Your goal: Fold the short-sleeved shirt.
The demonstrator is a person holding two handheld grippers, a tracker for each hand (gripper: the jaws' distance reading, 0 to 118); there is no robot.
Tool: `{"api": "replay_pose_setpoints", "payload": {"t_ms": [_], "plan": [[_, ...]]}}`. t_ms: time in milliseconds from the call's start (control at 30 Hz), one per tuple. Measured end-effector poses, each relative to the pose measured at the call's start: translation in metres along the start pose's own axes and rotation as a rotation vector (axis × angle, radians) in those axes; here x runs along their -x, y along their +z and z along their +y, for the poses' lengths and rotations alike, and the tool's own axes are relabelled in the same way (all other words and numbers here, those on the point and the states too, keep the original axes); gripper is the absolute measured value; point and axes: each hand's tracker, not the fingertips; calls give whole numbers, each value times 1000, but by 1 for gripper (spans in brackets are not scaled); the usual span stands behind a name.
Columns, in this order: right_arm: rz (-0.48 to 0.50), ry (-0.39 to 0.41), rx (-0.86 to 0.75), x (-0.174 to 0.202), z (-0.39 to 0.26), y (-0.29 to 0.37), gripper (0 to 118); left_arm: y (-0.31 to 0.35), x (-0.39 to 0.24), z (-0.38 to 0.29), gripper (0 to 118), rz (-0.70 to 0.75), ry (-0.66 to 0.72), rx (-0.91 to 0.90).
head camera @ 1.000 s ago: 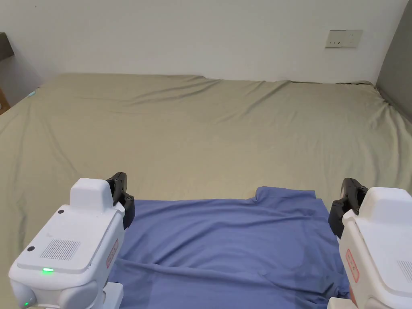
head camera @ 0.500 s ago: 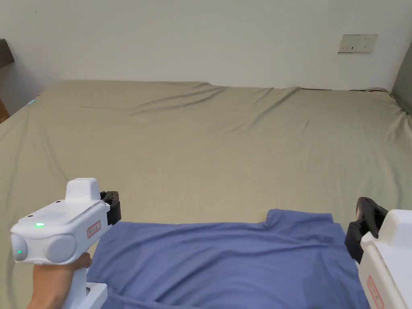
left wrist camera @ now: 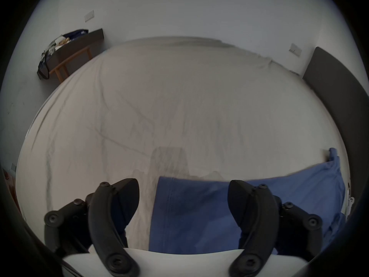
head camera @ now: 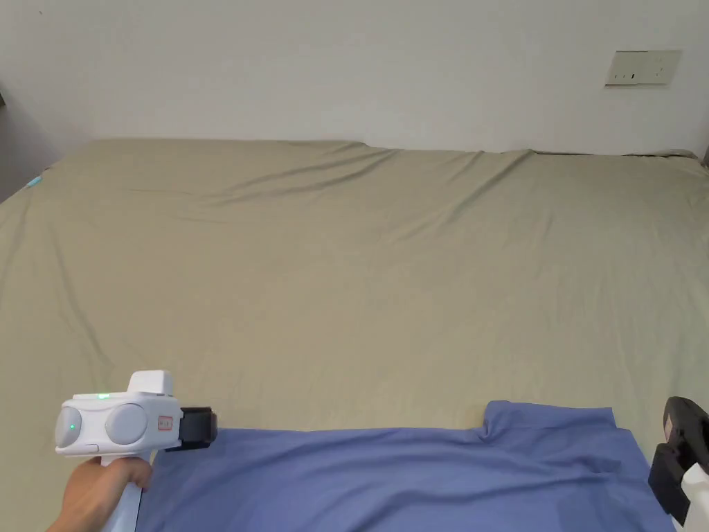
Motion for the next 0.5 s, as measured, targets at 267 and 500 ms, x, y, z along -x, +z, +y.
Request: {"api": "replay_pose_setpoints", "payload": {"t_ms": [267,500], "plan": [[-13,-7,94,-22,-11,-37,4,8,-15,-17,11,-35,-44,-51],[47,-27,407,-54,-21,-145,88,66,-25,-22,4,-97,-43,-176]]}}
